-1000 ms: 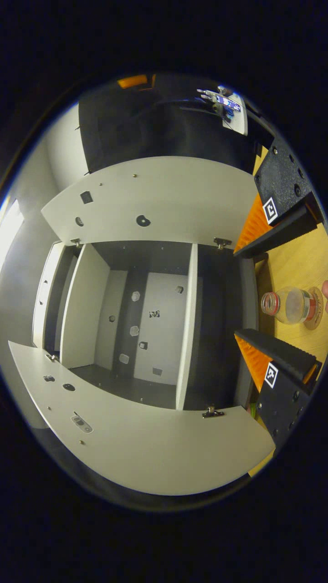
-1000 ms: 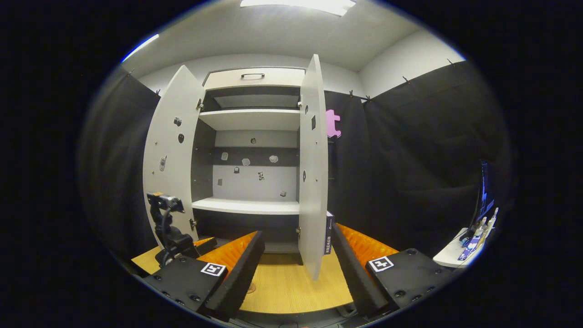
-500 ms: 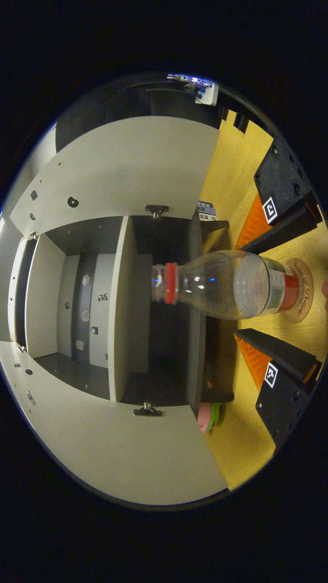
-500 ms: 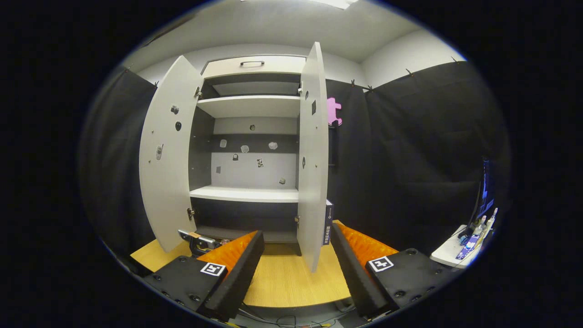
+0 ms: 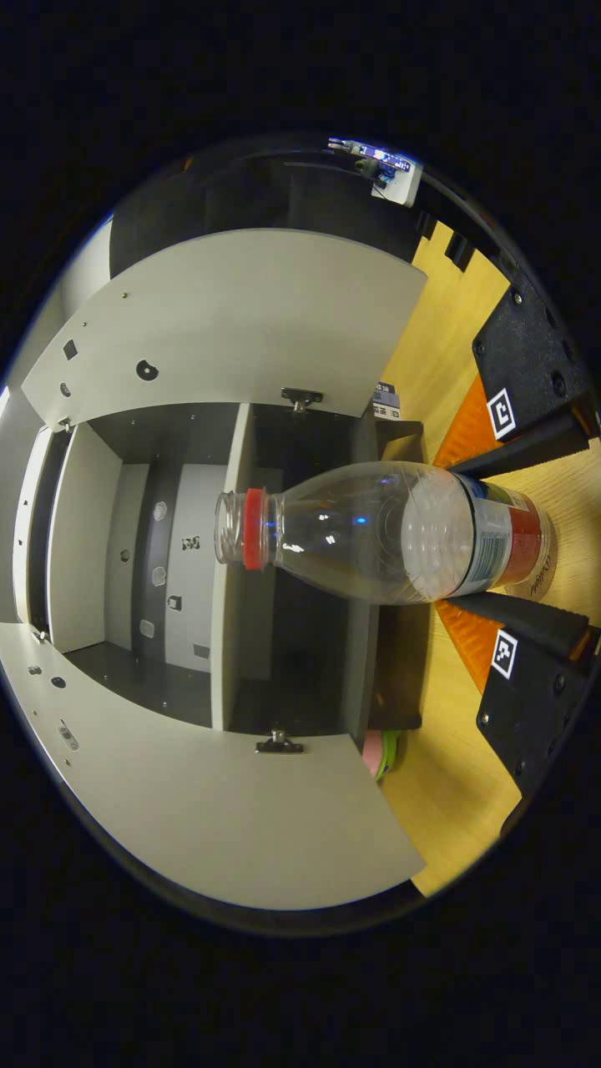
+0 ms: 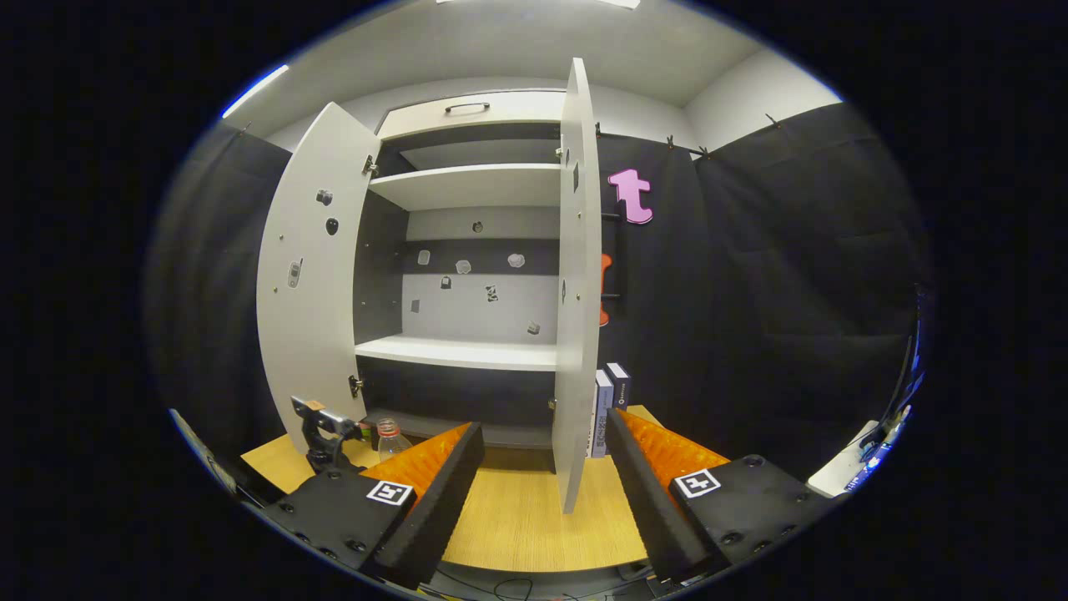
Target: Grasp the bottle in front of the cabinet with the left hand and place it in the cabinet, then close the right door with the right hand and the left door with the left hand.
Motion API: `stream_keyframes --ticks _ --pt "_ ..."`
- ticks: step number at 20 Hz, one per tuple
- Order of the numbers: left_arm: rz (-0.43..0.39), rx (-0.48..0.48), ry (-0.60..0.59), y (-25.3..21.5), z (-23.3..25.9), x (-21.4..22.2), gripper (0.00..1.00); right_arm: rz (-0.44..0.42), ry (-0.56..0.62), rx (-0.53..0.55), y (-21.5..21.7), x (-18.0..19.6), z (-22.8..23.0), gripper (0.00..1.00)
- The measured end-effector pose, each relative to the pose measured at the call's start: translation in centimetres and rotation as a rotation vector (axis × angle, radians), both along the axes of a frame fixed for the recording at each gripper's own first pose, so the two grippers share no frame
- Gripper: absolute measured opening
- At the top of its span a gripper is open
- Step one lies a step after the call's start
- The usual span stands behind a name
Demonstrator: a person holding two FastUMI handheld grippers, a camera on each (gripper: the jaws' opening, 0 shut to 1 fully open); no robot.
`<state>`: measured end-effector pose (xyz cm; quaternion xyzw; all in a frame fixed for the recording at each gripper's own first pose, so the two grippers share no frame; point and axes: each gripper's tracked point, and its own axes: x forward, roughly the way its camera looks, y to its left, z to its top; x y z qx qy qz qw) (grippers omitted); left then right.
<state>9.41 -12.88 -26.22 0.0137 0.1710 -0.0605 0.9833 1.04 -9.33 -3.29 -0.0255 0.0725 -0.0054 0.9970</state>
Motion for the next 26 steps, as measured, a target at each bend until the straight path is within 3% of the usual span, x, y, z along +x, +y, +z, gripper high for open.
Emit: stream_keyframes --ticks 6,9,11,14,19,22,26 --pt "0.032 -0.1 -0.096 -1.6 14.6 0.2 0.68 0.093 -0.016 0.066 -2.6 1.5 -0.8 0.98" --pt "0.036 -0.148 -0.161 -1.9 22.3 3.0 0.68 0.122 0.007 0.08 -4.1 1.4 -1.7 0.98" --pt "0.034 -0.12 -0.221 -1.5 26.8 5.6 0.68 0.104 0.012 0.077 -5.6 1.7 -2.0 0.98" --pt "0.018 -0.112 -0.268 -1.2 30.5 10.3 0.69 0.009 0.004 0.05 -8.7 2.6 -2.5 0.98" --pt "-0.049 -0.13 -0.256 -1.9 31.8 20.4 0.68 -0.169 -0.024 0.029 -11.5 2.8 -1.9 0.98" --pt "-0.088 -0.141 -0.189 -2.6 29.4 26.3 0.68 -0.267 -0.035 0.016 -13.0 2.5 -1.9 0.98" --pt "-0.083 -0.084 -0.082 -2.6 24.0 32.9 0.68 -0.386 -0.014 0.001 -14.4 1.2 -2.8 0.98"
